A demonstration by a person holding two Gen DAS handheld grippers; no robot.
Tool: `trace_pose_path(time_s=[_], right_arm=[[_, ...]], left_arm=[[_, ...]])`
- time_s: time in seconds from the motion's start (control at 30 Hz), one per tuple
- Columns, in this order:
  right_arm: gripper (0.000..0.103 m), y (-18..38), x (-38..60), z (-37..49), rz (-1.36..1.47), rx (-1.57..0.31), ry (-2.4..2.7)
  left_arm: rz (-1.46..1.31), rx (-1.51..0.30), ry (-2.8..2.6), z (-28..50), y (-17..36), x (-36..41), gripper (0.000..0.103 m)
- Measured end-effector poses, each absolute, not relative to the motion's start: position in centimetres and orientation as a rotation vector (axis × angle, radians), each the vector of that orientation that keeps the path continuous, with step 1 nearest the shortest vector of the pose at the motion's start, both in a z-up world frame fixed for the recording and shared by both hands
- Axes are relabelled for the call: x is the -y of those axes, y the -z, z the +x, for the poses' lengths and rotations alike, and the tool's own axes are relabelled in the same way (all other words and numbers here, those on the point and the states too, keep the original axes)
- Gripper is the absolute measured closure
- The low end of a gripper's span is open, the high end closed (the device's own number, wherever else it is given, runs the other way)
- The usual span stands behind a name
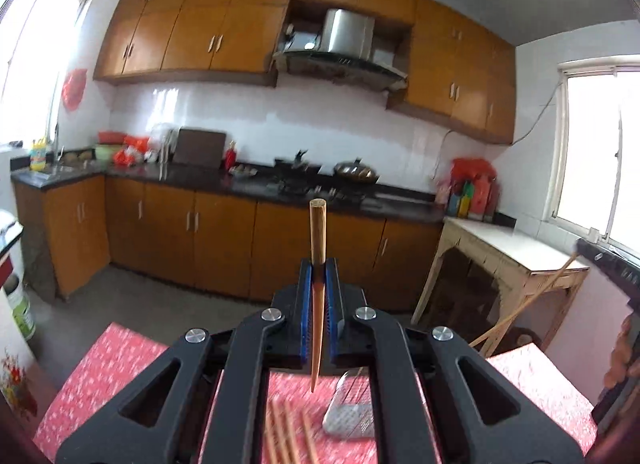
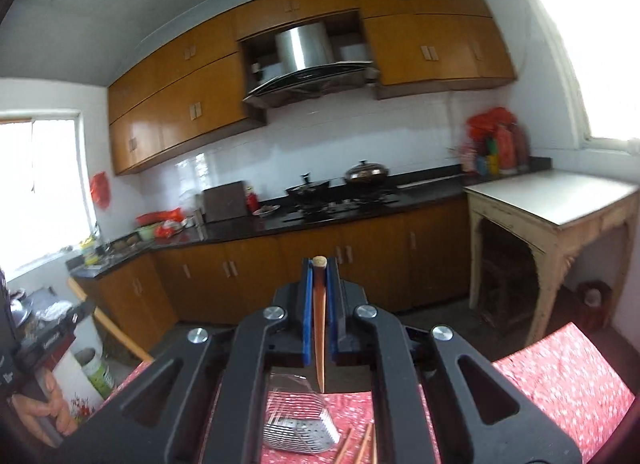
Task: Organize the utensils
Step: 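Lift the left gripper's chopstick upright over the wire holder while the right gripper carries its chopstick there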
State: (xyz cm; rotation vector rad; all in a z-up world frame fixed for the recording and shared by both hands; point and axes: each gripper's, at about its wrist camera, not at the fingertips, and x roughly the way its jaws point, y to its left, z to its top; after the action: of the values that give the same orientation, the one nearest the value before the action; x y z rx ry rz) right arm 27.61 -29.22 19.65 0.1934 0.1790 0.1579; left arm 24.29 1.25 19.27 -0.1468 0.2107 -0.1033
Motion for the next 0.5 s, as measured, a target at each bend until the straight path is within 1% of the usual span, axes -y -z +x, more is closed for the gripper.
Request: trace_pose_path(time_s=[0.17, 0.37, 0.5], right_arm=[[0.096, -18.5, 26.8, 29.2, 0.168, -0.212, -0.213], [0.096, -15.3, 25.0, 32.2, 0.153, -0.296, -0.229], [0.096, -12.9, 25.4, 34.3, 0.191, -0.357, -0.233]], left_arm=[[-0.170, -0.218, 0.144, 26.3, -18.6, 1.3, 0.096], [-0.169, -0.271, 0.138, 29.0, -16.0, 2.9, 0.096], [-0.172, -0.312, 0.133, 30.8, -13.9, 3.4, 0.096]])
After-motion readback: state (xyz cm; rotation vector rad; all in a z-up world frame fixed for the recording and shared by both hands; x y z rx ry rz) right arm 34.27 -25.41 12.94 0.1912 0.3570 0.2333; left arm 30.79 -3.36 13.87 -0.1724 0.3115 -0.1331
